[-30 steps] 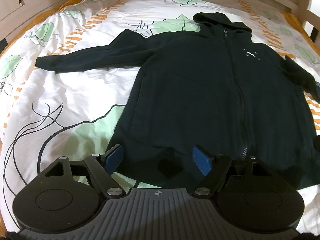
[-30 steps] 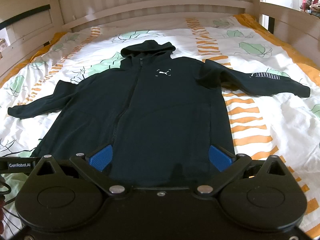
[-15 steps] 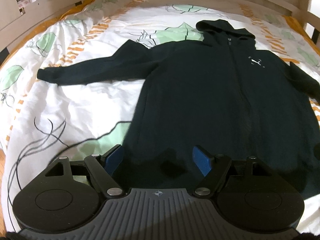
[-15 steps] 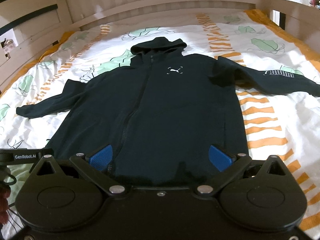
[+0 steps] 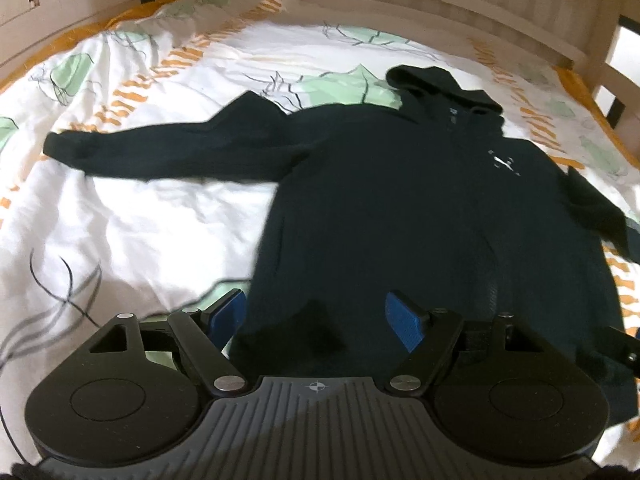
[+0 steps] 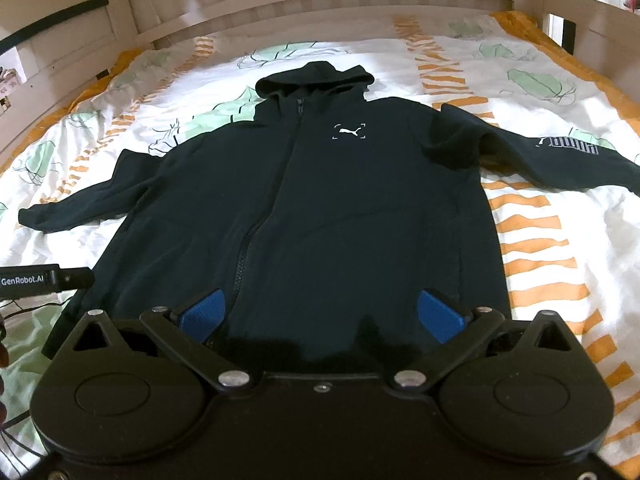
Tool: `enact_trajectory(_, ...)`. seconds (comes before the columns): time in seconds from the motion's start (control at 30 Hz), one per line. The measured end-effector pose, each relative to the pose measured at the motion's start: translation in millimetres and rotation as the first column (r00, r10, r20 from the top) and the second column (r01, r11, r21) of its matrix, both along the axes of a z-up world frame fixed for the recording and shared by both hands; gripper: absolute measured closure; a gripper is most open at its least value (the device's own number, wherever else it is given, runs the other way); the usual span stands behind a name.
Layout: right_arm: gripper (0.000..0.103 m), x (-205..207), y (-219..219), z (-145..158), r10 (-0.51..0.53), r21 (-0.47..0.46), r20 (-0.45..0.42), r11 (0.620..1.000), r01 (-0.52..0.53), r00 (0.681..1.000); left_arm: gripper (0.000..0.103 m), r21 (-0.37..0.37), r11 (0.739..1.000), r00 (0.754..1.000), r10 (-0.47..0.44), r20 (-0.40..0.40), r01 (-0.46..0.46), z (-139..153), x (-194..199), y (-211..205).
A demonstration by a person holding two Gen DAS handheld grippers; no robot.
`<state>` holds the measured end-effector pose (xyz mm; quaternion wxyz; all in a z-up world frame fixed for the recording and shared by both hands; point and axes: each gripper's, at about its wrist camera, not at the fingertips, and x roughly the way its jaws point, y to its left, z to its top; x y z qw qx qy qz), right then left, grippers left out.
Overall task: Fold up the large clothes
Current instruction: 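Grasp the hoodie sleeve cuff with the left gripper and lift it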
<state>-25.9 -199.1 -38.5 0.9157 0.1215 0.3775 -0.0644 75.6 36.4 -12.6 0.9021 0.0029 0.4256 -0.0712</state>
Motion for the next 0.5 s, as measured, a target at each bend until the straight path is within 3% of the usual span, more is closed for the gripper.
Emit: enact_trajectory(0.5,0.001,44,0,2,0.017,0.018,0.036,1.000,-0.017,0.999,0.015,0.004,0.986,0.984,0.163,0.078,-0.164,19,86,83)
